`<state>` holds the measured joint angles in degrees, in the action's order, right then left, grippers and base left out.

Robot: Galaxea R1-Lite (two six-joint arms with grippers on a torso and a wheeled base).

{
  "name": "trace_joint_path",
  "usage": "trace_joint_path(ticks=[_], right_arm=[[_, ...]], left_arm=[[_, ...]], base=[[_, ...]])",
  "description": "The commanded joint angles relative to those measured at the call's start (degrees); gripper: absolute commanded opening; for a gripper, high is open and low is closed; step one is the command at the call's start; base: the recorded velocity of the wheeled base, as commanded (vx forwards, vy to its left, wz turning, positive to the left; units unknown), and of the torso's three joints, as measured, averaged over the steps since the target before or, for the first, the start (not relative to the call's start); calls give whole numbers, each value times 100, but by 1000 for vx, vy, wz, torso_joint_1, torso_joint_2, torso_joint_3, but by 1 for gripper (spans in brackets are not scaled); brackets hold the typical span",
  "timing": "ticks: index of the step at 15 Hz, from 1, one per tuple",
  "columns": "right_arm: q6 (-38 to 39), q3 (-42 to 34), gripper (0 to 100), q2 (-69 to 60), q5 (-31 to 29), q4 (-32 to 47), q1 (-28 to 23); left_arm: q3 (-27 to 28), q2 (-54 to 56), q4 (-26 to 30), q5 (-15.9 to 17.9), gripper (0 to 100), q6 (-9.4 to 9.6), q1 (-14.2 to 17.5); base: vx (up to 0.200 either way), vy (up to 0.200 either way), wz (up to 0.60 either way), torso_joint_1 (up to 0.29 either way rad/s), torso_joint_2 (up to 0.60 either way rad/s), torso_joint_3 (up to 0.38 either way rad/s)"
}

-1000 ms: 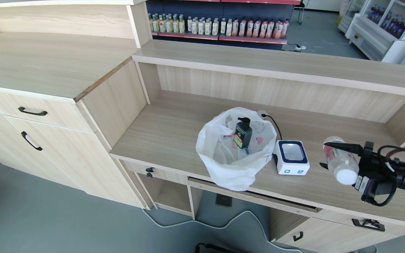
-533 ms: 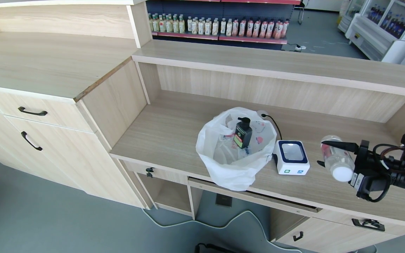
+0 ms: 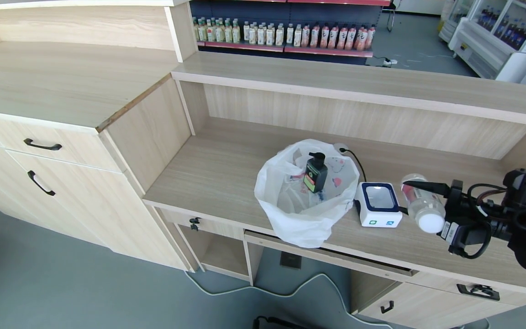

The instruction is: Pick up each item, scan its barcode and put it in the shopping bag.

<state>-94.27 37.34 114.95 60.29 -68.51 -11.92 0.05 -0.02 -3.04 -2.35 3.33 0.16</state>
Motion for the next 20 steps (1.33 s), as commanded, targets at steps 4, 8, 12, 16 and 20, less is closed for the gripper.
trace_joint_path(ticks=[4, 8, 12, 16, 20], right_arm=[[102, 168, 0, 274, 0, -233, 190], [102, 186, 0, 327, 0, -250, 190], [111, 221, 0, 397, 0, -250, 190], [119, 300, 0, 476, 0, -250, 190], [119, 309, 0, 555, 0, -259, 217]], left_arm=[[4, 2, -4, -2, 100, 1, 11], [4, 2, -4, -2, 100, 1, 2], [-5, 2, -4, -2, 100, 1, 2], [-5, 2, -4, -2, 100, 1, 2], [4, 2, -4, -2, 100, 1, 2]], base=[[0, 0, 0, 0, 0, 0], [0, 0, 0, 0, 0, 0], [0, 0, 0, 0, 0, 0], [0, 0, 0, 0, 0, 0], [0, 0, 0, 0, 0, 0]])
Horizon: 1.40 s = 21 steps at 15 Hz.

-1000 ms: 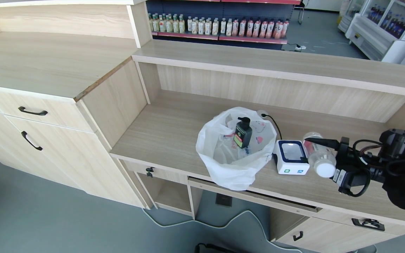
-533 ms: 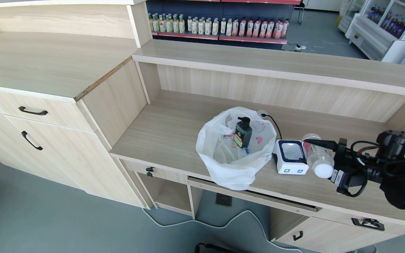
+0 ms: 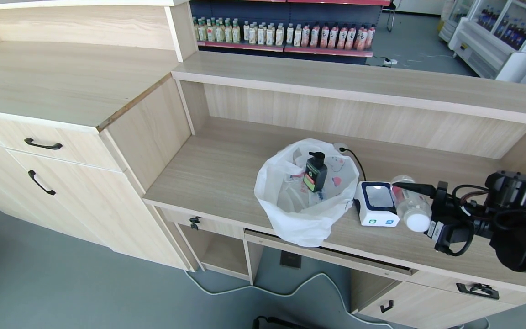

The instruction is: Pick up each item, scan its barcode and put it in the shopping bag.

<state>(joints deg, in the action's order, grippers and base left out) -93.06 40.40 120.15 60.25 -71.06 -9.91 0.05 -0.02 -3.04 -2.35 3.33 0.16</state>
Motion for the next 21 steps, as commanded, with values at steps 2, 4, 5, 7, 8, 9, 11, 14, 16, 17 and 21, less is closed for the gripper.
trace_joint_path(ticks=[2, 4, 5, 7, 8, 9, 11, 14, 16, 17, 21], right_arm=[[-1, 12, 0, 79, 5, -40, 24], [-1, 38, 0, 149, 5, -119, 59], [-1, 82, 0, 175, 5, -119, 68], [7, 117, 0, 219, 5, -119, 59], [7, 117, 0, 228, 5, -119, 59], [7, 126, 0, 254, 5, -128, 59], [16, 161, 0, 325, 5, -198, 59], [78, 188, 0, 395, 5, -259, 77], [148, 275, 0, 457, 5, -303, 103], [201, 337, 0, 492, 5, -365, 121], [465, 381, 0, 668, 5, -734, 306]], left_arm=[[4, 2, -4, -2, 100, 1, 2], [4, 2, -4, -2, 100, 1, 2], [-5, 2, -4, -2, 100, 1, 2], [4, 2, -4, -2, 100, 1, 2], [-5, 2, -4, -2, 100, 1, 2], [-5, 2, 5, -2, 100, 1, 2], [4, 2, -4, -2, 100, 1, 2], [-5, 2, -4, -2, 100, 1, 2], [4, 2, -4, -2, 100, 1, 2], [-5, 2, -4, -2, 100, 1, 2], [-5, 2, -4, -2, 100, 1, 2]], base=[[0, 0, 0, 0, 0, 0], [0, 0, 0, 0, 0, 0], [0, 0, 0, 0, 0, 0], [0, 0, 0, 0, 0, 0], [0, 0, 0, 0, 0, 0], [0, 0, 0, 0, 0, 0], [0, 0, 0, 0, 0, 0], [0, 0, 0, 0, 0, 0], [0, 0, 0, 0, 0, 0], [0, 0, 0, 0, 0, 0], [0, 0, 0, 0, 0, 0]])
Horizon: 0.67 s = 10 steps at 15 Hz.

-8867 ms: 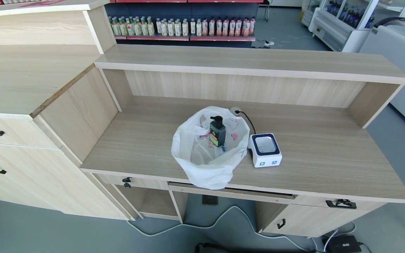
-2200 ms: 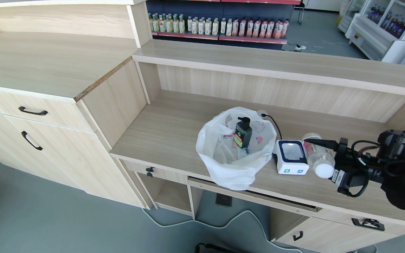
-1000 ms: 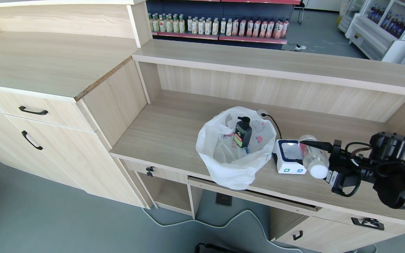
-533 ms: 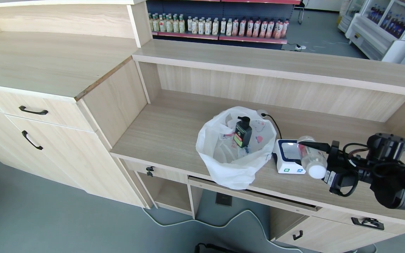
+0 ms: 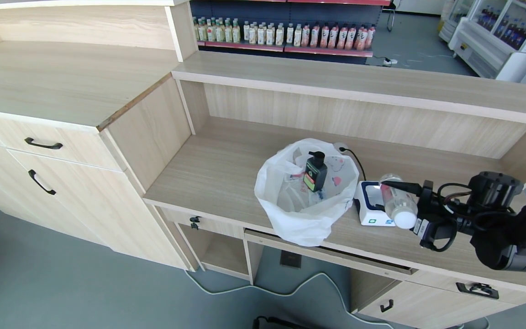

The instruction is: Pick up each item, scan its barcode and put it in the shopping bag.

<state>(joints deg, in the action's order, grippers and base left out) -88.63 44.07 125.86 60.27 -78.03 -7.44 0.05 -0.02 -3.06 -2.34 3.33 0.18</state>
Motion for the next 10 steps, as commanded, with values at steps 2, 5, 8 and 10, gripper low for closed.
trace_joint_path(ticks=[2, 5, 8, 10], right_arm=[[65, 67, 0, 150, 2, -98, 128], [65, 102, 0, 211, 2, -98, 128], [65, 181, 0, 255, 2, -98, 137], [73, 260, 0, 326, 2, -98, 146]], left_arm=[[4, 2, -2, -3, 100, 1, -1], [-5, 2, -2, -3, 100, 1, -1], [4, 2, -2, -3, 100, 1, -1], [4, 2, -2, -3, 100, 1, -1]], base=[[0, 0, 0, 0, 0, 0], [0, 0, 0, 0, 0, 0], [0, 0, 0, 0, 0, 0], [0, 0, 0, 0, 0, 0]])
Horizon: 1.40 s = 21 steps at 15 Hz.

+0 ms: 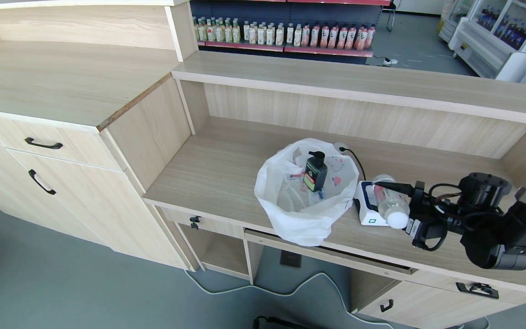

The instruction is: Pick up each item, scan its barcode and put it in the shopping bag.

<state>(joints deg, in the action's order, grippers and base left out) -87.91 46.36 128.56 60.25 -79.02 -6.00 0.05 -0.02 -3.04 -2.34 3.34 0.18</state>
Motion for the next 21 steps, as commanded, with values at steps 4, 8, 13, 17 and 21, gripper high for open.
trace_joint_path(ticks=[4, 8, 13, 17, 21], right_arm=[[2, 224, 0, 187, 5, 1, 72], [2, 233, 0, 257, 5, 1, 90], [63, 277, 0, 275, 5, 1, 90], [1127, 198, 0, -833, -30, 185, 37], [3781, -259, 0, -3373, -821, 756, -930]], left_arm=[[4, 2, -4, -3, 100, 0, -1], [4, 2, -4, -3, 100, 0, -1], [4, 2, -4, -3, 100, 0, -1], [4, 2, 5, -3, 100, 0, -1], [-5, 2, -4, -3, 100, 0, -1]], base=[[0, 0, 0, 0, 0, 0], [0, 0, 0, 0, 0, 0], [0, 0, 0, 0, 0, 0], [0, 0, 0, 0, 0, 0], [0, 0, 0, 0, 0, 0]])
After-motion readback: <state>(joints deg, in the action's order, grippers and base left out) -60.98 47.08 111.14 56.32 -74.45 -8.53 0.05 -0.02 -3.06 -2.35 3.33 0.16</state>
